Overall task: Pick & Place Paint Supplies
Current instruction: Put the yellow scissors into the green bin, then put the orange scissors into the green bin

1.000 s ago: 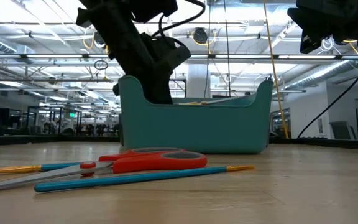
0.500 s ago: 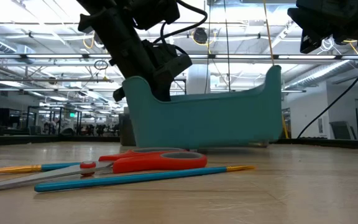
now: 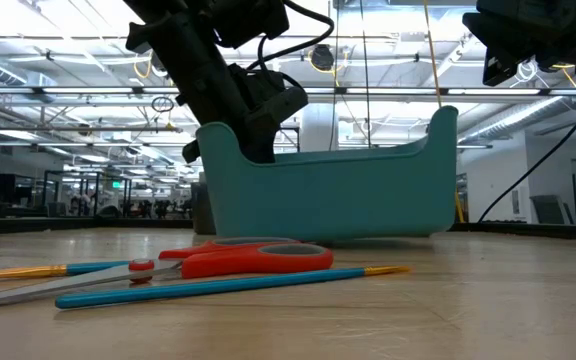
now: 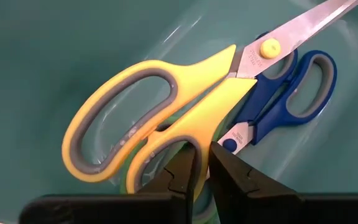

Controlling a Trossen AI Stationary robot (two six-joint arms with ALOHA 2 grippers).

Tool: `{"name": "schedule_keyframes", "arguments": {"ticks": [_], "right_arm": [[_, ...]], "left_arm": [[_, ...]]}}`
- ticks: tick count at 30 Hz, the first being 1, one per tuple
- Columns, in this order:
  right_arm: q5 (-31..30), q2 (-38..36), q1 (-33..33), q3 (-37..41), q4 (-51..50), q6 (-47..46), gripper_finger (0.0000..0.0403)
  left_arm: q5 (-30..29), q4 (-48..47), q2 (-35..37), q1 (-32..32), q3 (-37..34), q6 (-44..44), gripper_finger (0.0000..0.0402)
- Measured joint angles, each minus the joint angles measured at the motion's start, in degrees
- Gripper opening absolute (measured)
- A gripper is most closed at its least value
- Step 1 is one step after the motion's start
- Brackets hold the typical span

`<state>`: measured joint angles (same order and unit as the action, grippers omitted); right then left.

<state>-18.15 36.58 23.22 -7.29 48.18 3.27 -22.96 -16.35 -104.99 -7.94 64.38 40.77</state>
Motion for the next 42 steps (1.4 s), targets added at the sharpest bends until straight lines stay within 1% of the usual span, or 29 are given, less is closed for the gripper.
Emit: {"name": "schedule_keyframes", "arguments": {"ticks": [3,9,11,14,16,18,23,26,29,32,35,38,40,42], "right_arm": [[0.0,-0.02,0.0,0.0,0.0,0.0,0.0093],[0.0,0.0,0.0,0.0,0.0,0.0,0.0093],[0.0,-0.02,0.0,0.0,0.0,0.0,0.0093],[0.0,-0.02,0.0,0.0,-0.02,0.0,0.0093],[0.0,0.0,0.0,0.0,-0.04,0.0,0.0093],[-0.02,-0.02,0.0,0.0,-0.14,0.0,0.0093],[0.0,-0.02,0.0,0.0,-0.14,0.0,0.0093],[0.0,0.0,0.0,0.0,-0.18,0.0,0.0093],[0.0,0.0,0.0,0.0,-0.17,0.01,0.0093],[0.0,0.0,0.0,0.0,-0.04,0.11,0.0093],[0.0,0.0,0.0,0.0,0.0,0.22,0.0093],[0.0,-0.02,0.0,0.0,0.28,0.22,0.0093],[0.04,0.0,0.0,0.0,0.31,0.22,0.0093],[0.02,-0.02,0.0,0.0,0.35,0.22,0.0093]], "left_arm": [[-0.02,0.02,0.0,0.0,0.0,0.02,0.0065],[-0.06,0.21,0.04,0.04,0.0,-0.65,0.0128],[0.15,-0.21,0.05,0.04,0.36,-3.21,0.0145],[2.38,-0.42,1.02,0.07,1.74,-10.54,0.0164],[3.43,-0.54,2.83,0.09,2.61,-14.49,0.0172],[3.68,0.0,5.21,0.07,3.52,-16.6,0.0176],[3.53,-0.23,11.88,0.08,3.67,-17.35,0.0177],[5.13,-0.07,15.49,-0.84,3.71,-16.23,0.0177],[7.11,0.62,17.11,-2.99,3.72,-16.32,0.0177],[8.49,1.49,17.11,-5.9,3.72,-17.4,0.0177],[9.44,3.28,15.08,-9.18,3.74,-17.88,0.0177],[9.72,6.06,11.01,-11.73,3.72,-17.97,0.0177],[9.73,9.68,7.7,-13.03,3.74,-17.81,0.0177],[9.69,14.58,3.91,-13.91,3.73,-19.52,0.0177]]}}
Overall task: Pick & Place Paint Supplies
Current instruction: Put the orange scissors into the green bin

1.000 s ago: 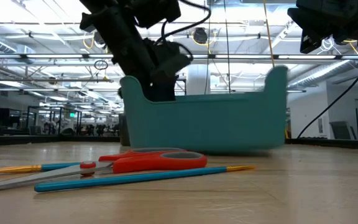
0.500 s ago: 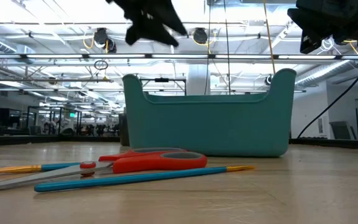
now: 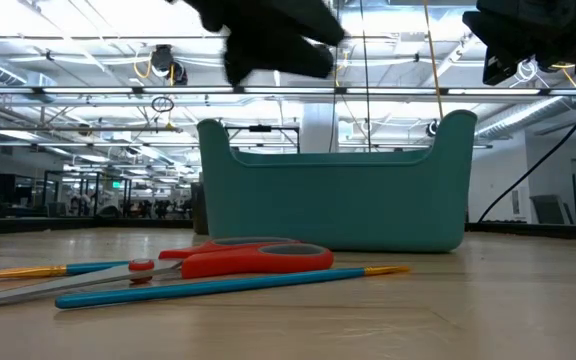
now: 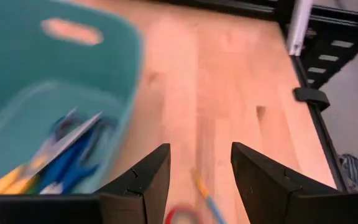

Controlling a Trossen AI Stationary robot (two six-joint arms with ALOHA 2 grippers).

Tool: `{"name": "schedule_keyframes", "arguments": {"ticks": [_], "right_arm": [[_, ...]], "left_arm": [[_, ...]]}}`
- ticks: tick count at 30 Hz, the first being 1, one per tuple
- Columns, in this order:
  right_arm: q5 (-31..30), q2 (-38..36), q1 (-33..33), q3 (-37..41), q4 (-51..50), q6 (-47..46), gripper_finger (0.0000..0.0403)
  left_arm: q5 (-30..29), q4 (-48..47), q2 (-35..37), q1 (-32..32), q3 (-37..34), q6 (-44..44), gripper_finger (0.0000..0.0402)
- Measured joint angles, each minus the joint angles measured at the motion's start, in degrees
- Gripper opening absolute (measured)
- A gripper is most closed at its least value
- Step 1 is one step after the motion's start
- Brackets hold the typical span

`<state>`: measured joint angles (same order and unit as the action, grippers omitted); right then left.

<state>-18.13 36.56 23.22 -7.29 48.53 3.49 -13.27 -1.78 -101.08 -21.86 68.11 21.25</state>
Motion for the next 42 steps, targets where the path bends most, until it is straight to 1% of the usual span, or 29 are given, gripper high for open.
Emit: {"name": "schedule_keyframes", "arguments": {"ticks": [3,8,11,16,21,29,33,36,38,42], "right_arm": [[0.0,0.0,0.0,0.0,-0.04,-0.01,0.0093],[0.0,0.02,0.0,0.0,-0.34,-0.02,0.0093],[-0.01,0.0,0.0,0.0,-0.34,0.0,0.0093],[-0.02,0.02,0.0,0.0,-0.44,0.0,0.0093],[-0.02,0.0,0.0,0.0,-0.39,0.0,0.0093],[-0.02,0.0,0.0,0.0,-0.45,0.02,0.0093],[-0.02,0.0,0.02,0.0,-0.5,0.02,0.0093],[-0.02,0.0,0.01,0.0,-0.58,0.02,0.0093],[-0.02,0.0,0.01,0.0,-0.59,0.04,0.0093],[-0.02,0.02,0.0,0.0,-0.64,0.1,0.0093]], "left_arm": [[0.34,9.08,-5.52,-0.52,-0.01,-5.39,0.0177],[3.72,24.03,-13.32,-0.24,-0.01,-11.06,0.0177],[4.92,27.97,-16.67,0.45,-0.01,-12.73,0.0177],[3.94,28.81,-19.49,2.55,0.03,-13.8,0.0177],[3.96,27.4,-19.71,4.85,0.03,-13.4,0.0177],[-0.23,28.15,-19.71,7.51,0.03,-10.17,0.0177],[-0.11,28.54,-19.71,8.15,0.03,-8.34,0.0177],[1.51,28.54,-19.71,8.19,0.03,-7.71,0.0177],[2.52,28.47,-19.47,7.9,0.01,-8.88,0.0177],[2.54,28.65,-18.09,6.26,-0.04,-12.39,0.0177]]}}
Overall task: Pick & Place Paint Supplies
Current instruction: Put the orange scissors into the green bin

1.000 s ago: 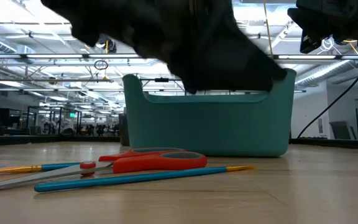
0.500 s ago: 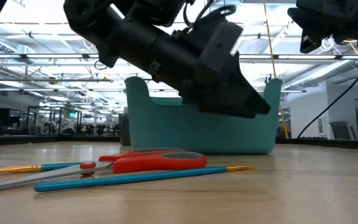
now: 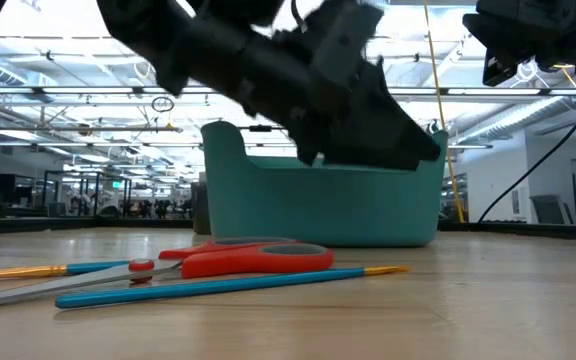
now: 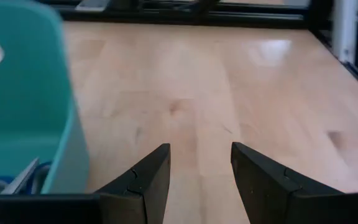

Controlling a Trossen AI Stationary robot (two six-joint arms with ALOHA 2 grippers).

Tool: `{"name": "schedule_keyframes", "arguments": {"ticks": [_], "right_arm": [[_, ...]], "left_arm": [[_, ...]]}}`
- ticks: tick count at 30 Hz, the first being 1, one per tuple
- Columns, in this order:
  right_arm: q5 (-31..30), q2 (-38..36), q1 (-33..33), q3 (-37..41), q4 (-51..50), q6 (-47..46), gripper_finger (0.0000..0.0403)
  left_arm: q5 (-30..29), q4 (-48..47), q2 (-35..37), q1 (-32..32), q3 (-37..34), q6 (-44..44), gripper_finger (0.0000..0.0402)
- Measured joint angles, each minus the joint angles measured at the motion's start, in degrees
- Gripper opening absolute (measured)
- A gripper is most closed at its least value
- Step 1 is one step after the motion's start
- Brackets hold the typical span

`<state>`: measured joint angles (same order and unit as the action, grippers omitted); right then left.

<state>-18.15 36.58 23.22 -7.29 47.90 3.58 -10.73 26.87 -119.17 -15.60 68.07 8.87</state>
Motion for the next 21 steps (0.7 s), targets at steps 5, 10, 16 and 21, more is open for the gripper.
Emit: {"name": "schedule_keyframes", "arguments": {"ticks": [5,10,16,21], "right_arm": [[-0.01,0.0,0.0,-0.02,-0.07,0.12,0.0093],[0.0,-0.02,0.0,-0.02,-0.08,0.1,0.0093],[0.0,-0.01,0.02,-0.02,-0.11,0.12,0.0093],[-0.06,0.0,0.0,-0.02,0.13,0.11,0.0093]], "left_arm": [[-3.43,-2.08,3.72,-1.94,0.0,-4.11,0.0177],[-9.98,-10.37,9.41,-4.03,0.02,-5.09,0.0177],[-13.73,-23.91,14.16,-8.38,0.04,0.0,0.0177],[-14.25,-29.1,13.79,-12.2,0.02,7.25,0.0177]]}}
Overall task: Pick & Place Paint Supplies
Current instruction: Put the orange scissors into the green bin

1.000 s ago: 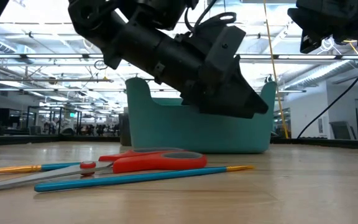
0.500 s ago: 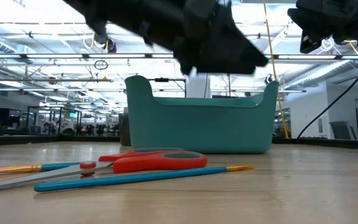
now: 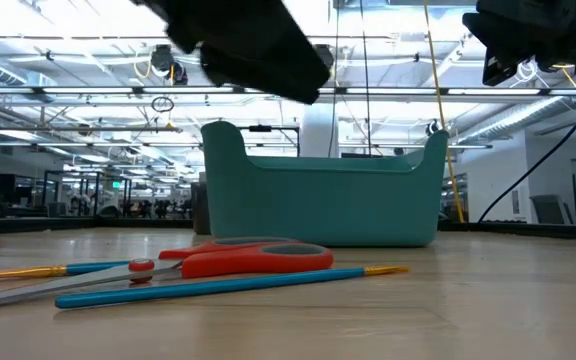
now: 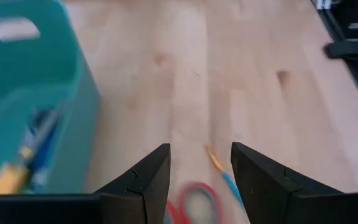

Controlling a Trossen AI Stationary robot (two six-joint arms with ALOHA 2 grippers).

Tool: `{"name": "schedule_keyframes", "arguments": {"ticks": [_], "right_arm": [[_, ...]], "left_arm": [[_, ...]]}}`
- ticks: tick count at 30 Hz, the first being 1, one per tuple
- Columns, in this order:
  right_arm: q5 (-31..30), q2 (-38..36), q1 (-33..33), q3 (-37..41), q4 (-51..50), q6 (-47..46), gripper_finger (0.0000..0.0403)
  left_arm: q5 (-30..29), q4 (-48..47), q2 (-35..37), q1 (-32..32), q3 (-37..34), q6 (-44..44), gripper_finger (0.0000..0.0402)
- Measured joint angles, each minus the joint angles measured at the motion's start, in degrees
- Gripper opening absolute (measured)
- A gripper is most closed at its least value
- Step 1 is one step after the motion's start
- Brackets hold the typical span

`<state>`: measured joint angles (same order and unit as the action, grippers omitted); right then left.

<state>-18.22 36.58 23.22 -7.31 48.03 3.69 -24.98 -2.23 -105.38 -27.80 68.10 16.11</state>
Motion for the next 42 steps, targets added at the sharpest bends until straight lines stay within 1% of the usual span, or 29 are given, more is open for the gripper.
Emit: {"name": "schedule_keyframes", "arguments": {"ticks": [6,8,11,16,21,29,34,42], "right_arm": [[0.02,0.0,0.0,0.0,-0.02,-0.01,0.0093],[0.02,-0.02,0.02,0.0,-0.04,0.01,0.0093],[0.01,0.0,0.02,0.0,-0.23,-0.01,0.0093],[-0.25,0.11,0.02,0.0,-0.24,-0.01,0.0093],[-1.51,0.11,0.0,0.0,-0.43,-0.01,0.0093],[-1.49,0.13,0.0,0.0,-0.68,-0.01,0.0093],[-1.49,0.13,0.01,0.0,-0.68,-0.03,0.0093],[-1.49,0.11,0.02,0.0,-0.68,-0.03,0.0093]], "left_arm": [[-1.82,-6.33,-1.24,-2.19,0.02,11.65,0.0177],[-3.04,-8.49,-1.95,-2.82,-0.02,14.11,0.0177],[-3.97,-9.22,-3.78,-2.97,0.02,17.09,0.0177],[-4.3,-8.67,-7.45,-2.85,0.0,18.78,0.0177],[-6.35,-8.01,-9.81,-2.32,0.0,19.17,0.0177],[-7.07,-8.35,-9.86,-1.77,0.0,19.89,0.0177],[-4.76,-8.56,-9.84,-1.45,0.0,22.01,0.0177],[-4.47,-7.68,-11.38,-1.36,0.13,22.42,0.0177]]}}
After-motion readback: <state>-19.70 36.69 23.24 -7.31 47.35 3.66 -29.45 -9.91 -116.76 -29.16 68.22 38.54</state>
